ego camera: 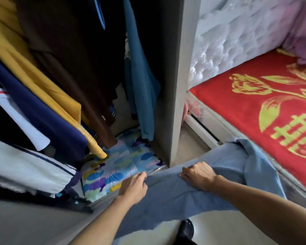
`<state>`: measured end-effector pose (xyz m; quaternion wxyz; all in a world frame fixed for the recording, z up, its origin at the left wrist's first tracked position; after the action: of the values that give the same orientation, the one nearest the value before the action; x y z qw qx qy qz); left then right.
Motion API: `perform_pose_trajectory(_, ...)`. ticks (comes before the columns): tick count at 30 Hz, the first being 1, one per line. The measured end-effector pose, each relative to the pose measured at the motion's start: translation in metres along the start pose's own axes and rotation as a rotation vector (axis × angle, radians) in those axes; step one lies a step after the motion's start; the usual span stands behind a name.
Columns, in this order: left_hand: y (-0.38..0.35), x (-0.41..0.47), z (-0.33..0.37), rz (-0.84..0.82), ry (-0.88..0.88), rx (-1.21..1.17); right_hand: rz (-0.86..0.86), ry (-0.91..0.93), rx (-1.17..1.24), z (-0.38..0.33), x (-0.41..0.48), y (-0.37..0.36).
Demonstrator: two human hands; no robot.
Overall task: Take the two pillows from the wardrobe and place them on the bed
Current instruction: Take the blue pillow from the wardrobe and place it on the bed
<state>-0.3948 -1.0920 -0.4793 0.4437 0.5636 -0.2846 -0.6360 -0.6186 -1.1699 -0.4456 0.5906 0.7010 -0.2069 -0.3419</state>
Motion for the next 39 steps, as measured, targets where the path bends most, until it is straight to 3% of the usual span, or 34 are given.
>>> perform_pose_trajectory(4,0.004,0.02,0.069,-0.169,-0.147,0.048,0.101,-0.066,-0.145,0.061,-0.052,0.059)
perform_pose_trajectory(8,0.015,0.056,0.147,-0.221,-0.239,0.045,0.187,-0.137,-0.114,0.142,-0.098,0.1)
perform_pose_trajectory(15,0.072,0.135,0.308,0.102,-0.392,-0.168,0.296,-0.289,-0.058,0.3,-0.154,0.13)
perform_pose_trajectory(22,0.12,0.197,0.426,0.213,-0.433,-0.166,0.254,-0.382,0.017,0.431,-0.174,0.145)
perform_pose_trajectory(29,0.189,0.288,0.493,0.326,-0.554,-0.143,0.274,-0.502,0.048,0.543,-0.142,0.158)
perform_pose_trajectory(39,0.282,0.528,0.565,0.27,-0.7,-0.042,0.261,-0.695,0.085,0.719,-0.009,0.164)
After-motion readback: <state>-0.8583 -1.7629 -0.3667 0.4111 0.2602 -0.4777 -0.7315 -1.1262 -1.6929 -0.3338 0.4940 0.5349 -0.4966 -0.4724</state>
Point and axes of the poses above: each hand's wrist, its own x-axis towards the middle knuckle, its own y-axis out of the back of the hand, z = x × y, the point moved 5 cm from there along x, towards the middle knuckle, and after that the axes turned 8 degrees about -z, right-handed, at the moved point
